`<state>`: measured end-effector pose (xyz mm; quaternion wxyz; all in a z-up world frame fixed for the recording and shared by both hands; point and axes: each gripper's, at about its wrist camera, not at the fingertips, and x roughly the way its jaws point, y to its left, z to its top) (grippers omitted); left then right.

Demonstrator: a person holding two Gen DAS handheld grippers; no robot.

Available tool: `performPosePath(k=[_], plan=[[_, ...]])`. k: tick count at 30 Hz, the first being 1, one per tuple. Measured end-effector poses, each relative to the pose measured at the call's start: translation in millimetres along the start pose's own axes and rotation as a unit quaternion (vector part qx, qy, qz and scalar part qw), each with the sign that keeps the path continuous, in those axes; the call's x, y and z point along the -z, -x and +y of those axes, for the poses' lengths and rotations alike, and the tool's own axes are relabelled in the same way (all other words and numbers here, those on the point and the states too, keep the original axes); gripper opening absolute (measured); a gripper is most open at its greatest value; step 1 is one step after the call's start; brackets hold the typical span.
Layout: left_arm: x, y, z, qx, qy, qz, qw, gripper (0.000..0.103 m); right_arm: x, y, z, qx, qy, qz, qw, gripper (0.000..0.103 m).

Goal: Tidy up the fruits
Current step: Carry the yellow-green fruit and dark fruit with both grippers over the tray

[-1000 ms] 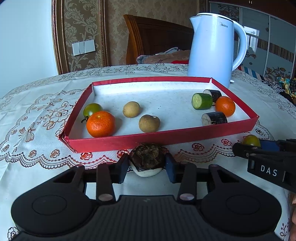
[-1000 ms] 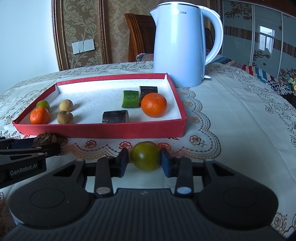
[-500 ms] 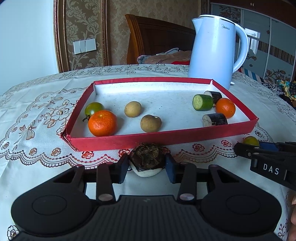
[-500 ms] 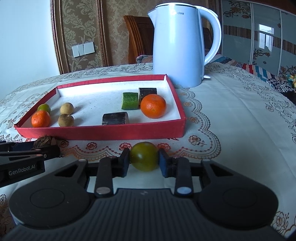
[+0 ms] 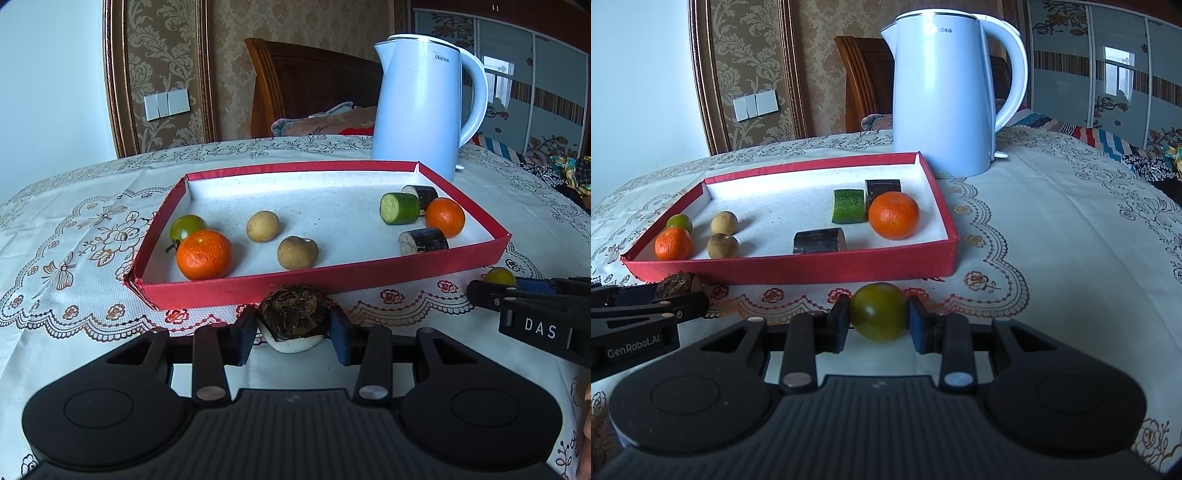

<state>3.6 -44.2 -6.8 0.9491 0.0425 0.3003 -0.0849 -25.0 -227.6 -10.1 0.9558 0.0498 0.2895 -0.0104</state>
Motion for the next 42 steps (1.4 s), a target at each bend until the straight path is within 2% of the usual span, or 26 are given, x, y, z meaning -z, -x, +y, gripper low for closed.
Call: performPosePath(k=[11,17,21,25,30,36,39,42], plan=[[0.1,0.6,0.3,0.002,0.001,0.000,1.0000,0.041,0.2,1.5,-0.2,0.001,-0.001,-0.004,1.000,0.031],[-8.9,8.7,8.1,0.020,0.017,-0.011,0.9996,0.041,-3.2,13.0,4.6,-0.004,0.009,-0.030,1.000,0.031],[-24.6,12.7,16.0,0.030,0.031,-0.021,0.9988,0.041,-23.1,17.8,13.0,-0.005,0.029,-0.053,0.998,0.031],[-49.3,5.0,23.2,0.019,0.037,-0.031,0.9987,0.041,-52.5,2.2,24.6,-0.002,0.053,-0.066,0.996,0.031],[-77.2,-25.1,26.9,-0.009,0.041,-0.031,0.9986,0.041,-77.6,-38.3,34.9,-0.010,0.056,-0.045,0.997,0.031],[-94.1,-68.5,36.6,-0.047,0.062,-0.019,0.9968,0.041,-86.1,-82.7,51.4,-0.029,0.065,-0.016,0.997,0.032],[-97.7,-87.5,38.7,-0.063,0.062,-0.005,0.9961,0.041,-88.6,-91.9,61.7,-0.017,0.082,-0.023,0.996,0.032],[-95.1,-96.6,44.5,-0.070,0.069,0.003,0.9951,0.041,-93.4,-94.1,65.2,-0.028,0.078,-0.028,0.996,0.032]])
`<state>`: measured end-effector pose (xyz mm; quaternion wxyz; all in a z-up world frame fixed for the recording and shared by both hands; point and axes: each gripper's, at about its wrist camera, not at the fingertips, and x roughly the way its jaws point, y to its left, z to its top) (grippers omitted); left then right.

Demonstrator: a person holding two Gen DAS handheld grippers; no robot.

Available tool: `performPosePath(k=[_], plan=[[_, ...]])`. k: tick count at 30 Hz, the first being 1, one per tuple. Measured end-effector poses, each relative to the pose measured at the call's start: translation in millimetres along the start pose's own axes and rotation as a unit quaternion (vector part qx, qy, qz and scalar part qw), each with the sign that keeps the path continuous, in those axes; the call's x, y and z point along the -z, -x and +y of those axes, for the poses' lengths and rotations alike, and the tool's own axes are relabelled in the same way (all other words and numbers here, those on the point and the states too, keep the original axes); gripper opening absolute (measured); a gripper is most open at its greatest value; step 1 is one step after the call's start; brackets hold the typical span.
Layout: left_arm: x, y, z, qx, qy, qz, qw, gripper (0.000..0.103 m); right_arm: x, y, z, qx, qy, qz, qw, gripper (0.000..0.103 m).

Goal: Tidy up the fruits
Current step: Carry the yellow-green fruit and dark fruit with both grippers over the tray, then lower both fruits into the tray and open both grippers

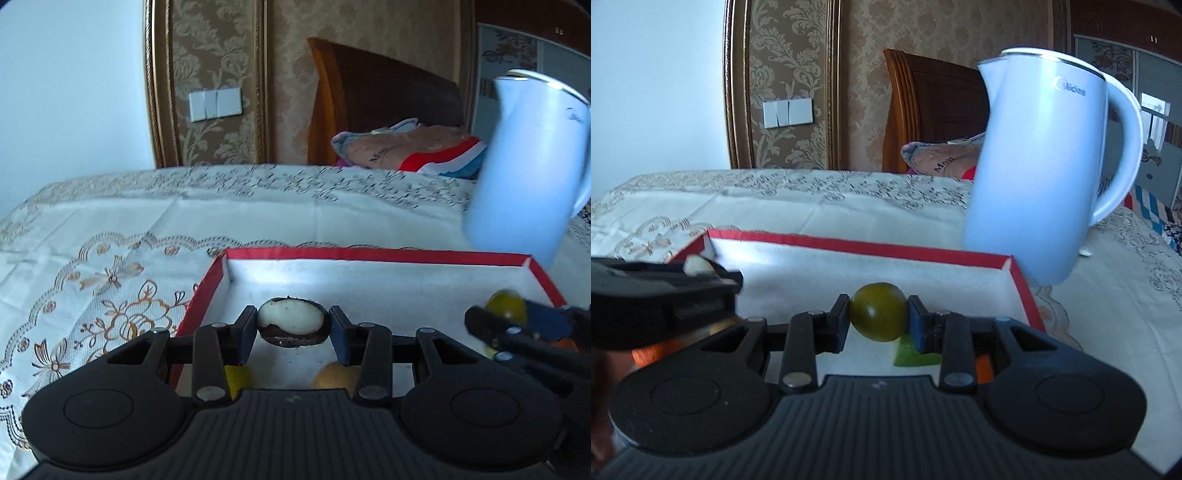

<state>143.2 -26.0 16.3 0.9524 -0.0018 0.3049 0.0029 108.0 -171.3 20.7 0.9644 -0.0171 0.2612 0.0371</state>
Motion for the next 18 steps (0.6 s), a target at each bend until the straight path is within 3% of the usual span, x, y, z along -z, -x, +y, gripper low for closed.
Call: performPosePath(k=[3,8,13,18], plan=[[0.0,-5.6,4.9,-0.001,0.004,0.008,1.0000,0.041,-2.7,-2.0,9.2,-0.005,0.016,-0.009,1.000,0.032],[2.2,-8.3,10.2,-0.034,-0.004,-0.002,0.9994,0.041,-7.5,-15.0,24.1,-0.003,0.037,-0.002,0.999,0.031],[3.4,-12.1,13.4,-0.040,-0.004,0.001,0.9992,0.041,-5.3,-32.2,14.5,0.007,0.008,0.045,0.999,0.031],[3.8,-12.5,14.4,-0.036,-0.005,-0.004,0.9993,0.041,-0.4,-35.4,8.8,0.009,-0.001,0.053,0.999,0.031]])
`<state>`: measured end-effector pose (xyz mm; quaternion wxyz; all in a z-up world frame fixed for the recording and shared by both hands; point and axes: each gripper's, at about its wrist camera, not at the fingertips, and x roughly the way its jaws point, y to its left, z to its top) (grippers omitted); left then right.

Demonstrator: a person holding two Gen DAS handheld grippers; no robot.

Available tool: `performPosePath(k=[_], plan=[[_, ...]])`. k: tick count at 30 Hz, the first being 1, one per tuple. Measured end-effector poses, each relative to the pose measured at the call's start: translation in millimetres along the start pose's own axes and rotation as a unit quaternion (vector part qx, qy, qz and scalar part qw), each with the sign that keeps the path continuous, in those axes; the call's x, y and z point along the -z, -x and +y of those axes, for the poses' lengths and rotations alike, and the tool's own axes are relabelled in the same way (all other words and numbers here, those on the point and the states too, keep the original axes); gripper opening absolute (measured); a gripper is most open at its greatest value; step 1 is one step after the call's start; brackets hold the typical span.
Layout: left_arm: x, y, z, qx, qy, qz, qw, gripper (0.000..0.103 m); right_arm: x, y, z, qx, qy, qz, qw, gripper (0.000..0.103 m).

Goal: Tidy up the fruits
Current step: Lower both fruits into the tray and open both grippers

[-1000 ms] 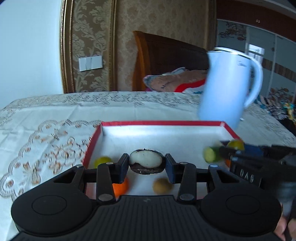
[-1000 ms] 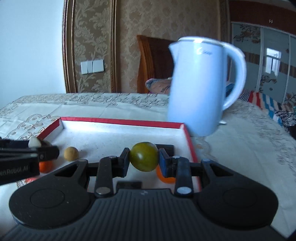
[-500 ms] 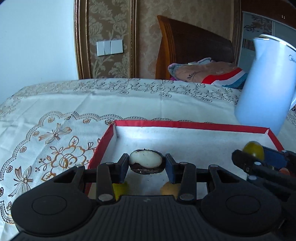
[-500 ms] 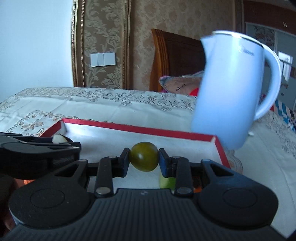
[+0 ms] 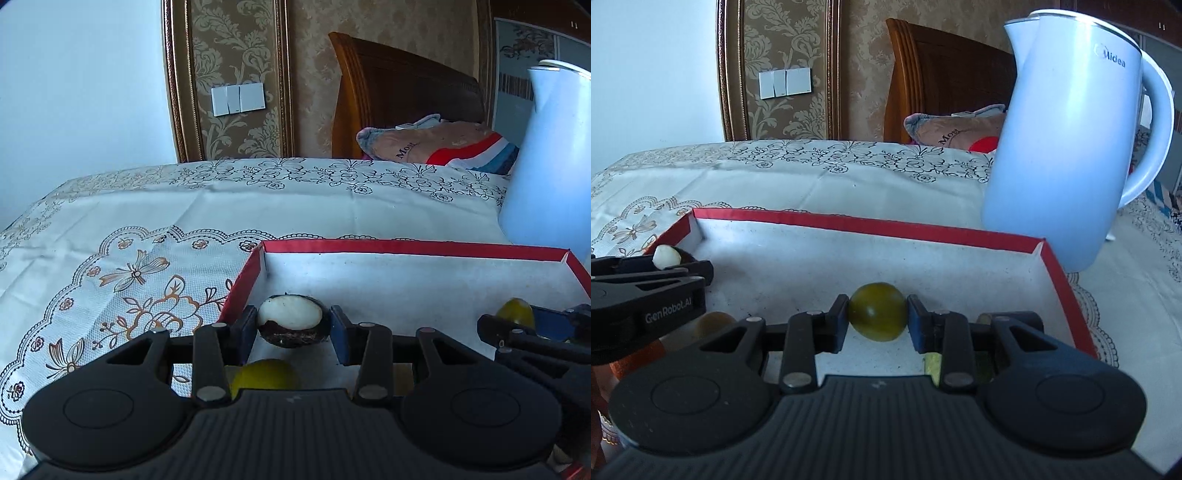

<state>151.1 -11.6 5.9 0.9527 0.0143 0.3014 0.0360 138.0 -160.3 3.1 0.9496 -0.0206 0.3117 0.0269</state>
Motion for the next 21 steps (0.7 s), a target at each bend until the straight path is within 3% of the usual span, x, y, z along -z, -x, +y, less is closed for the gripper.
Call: performPosePath(k=[7,10,12,17,21], plan=[[0.4,0.8,0.2,0.013,0.006,-0.005,0.9999,0.041,1.2,1.8,0.0,0.004,-0.003,-0.003,1.000,0.032],[0.1,1.4,4.5,0.012,0.017,-0.003,0.9998,0.046,1.1,5.2,1.5,0.005,0.003,-0.013,1.000,0.049],[0.6,3.9,7.1,0.015,0.022,-0.007,0.9996,0.052,2.6,9.8,3.7,0.012,0.009,-0.021,1.000,0.071],[4.1,18.3,5.9,0.013,0.013,-0.032,0.9993,0.062,5.6,23.0,2.7,0.007,0.011,-0.035,0.999,0.081],[6.2,32.2,7.5,0.013,0.012,-0.045,0.9988,0.063,11.0,39.4,-1.6,-0.001,-0.002,-0.050,0.999,0.094]])
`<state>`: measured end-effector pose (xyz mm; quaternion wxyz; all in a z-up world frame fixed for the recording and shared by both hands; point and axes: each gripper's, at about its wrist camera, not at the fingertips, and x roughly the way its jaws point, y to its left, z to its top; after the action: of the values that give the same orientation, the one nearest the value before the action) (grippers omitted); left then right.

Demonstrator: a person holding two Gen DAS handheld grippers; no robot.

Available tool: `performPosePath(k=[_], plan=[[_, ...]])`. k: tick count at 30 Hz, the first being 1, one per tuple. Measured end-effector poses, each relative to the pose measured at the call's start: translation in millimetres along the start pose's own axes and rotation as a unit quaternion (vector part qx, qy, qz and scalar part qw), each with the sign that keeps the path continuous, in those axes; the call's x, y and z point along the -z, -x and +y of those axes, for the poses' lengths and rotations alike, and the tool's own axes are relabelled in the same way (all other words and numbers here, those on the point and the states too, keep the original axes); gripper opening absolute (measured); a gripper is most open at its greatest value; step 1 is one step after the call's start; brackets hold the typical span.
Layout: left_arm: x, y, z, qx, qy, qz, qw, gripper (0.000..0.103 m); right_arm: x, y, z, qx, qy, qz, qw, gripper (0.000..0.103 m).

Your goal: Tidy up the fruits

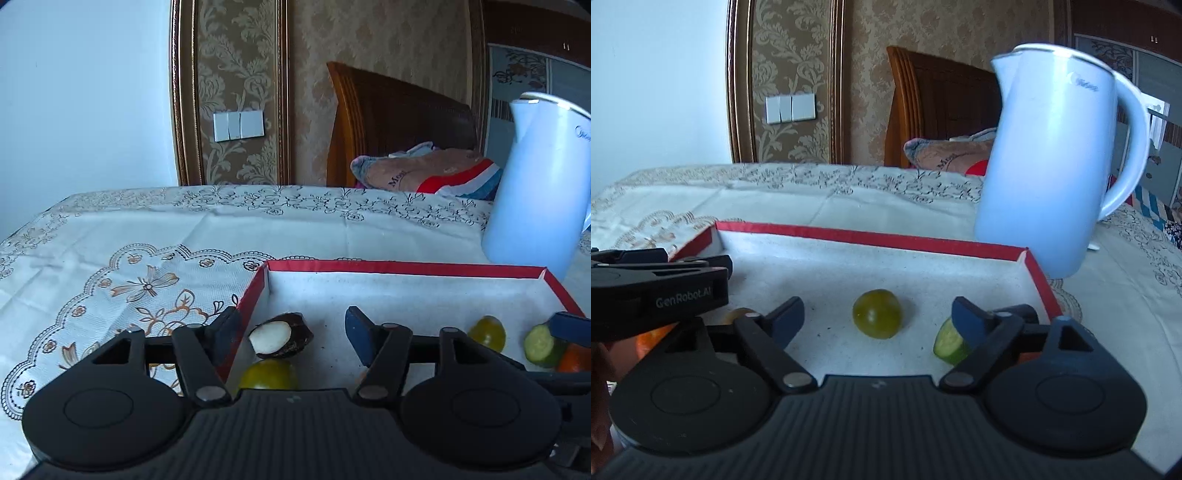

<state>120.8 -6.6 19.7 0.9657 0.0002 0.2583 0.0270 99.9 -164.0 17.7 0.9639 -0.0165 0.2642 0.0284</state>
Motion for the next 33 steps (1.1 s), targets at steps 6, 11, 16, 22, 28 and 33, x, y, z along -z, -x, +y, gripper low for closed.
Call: performPosePath(k=[6,11,16,22,28,33], plan=[[5.9,23.3,7.7,-0.010,0.004,-0.004,0.9999,0.063,8.3,30.9,-10.0,0.026,-0.021,-0.030,0.999,0.099],[14.2,46.3,13.8,0.012,0.022,-0.003,0.9997,0.063,23.4,58.1,-22.5,0.011,-0.042,-0.039,0.998,0.100],[32.7,69.8,10.9,0.020,0.013,-0.003,0.9997,0.063,45.4,80.5,-27.3,-0.006,-0.050,-0.037,0.998,0.101],[50.5,96.4,6.3,0.033,0.003,-0.011,0.9994,0.064,61.8,97.6,-29.1,-0.012,-0.051,-0.040,0.998,0.102],[59.2,106.0,0.4,0.040,-0.011,-0.017,0.9990,0.074,70.0,104.1,-31.3,-0.013,-0.054,-0.036,0.998,0.103],[60.4,107.0,0.1,0.039,-0.009,-0.016,0.9991,0.074,73.4,104.4,-33.0,-0.012,-0.056,-0.027,0.998,0.103]])
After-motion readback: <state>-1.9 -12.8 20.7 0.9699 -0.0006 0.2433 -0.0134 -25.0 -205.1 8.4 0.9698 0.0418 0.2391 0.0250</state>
